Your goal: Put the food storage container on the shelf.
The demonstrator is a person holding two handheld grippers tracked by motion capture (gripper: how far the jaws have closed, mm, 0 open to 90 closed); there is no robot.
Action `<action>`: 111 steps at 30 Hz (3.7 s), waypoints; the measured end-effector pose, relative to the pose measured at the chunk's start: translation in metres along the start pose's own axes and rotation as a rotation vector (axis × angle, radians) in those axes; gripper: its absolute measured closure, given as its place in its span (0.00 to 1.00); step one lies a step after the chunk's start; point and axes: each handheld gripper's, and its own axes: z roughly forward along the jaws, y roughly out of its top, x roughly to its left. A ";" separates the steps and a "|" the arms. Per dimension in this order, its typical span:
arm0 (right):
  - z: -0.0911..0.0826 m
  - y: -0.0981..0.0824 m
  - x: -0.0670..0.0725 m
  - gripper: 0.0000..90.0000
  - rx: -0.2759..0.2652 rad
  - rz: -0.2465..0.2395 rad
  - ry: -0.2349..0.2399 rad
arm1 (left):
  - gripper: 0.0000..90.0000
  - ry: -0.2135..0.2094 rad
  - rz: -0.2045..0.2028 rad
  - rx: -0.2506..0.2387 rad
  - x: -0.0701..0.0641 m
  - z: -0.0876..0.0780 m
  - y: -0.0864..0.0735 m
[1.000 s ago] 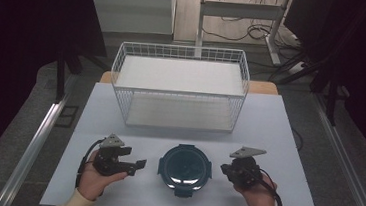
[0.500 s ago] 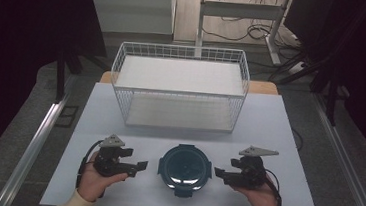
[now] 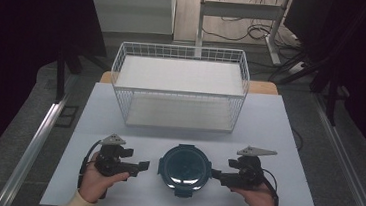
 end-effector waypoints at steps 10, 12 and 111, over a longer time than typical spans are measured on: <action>0.013 0.011 0.010 0.17 0.019 0.058 0.050 | 0.15 -0.063 -0.076 0.008 -0.003 0.008 0.013; 0.017 0.014 0.012 0.16 0.025 0.068 0.062 | 0.15 -0.085 -0.082 0.014 -0.004 0.013 0.017; 0.024 0.024 0.028 0.41 -0.057 0.276 0.242 | 0.42 -0.217 -0.217 0.001 -0.030 0.023 0.023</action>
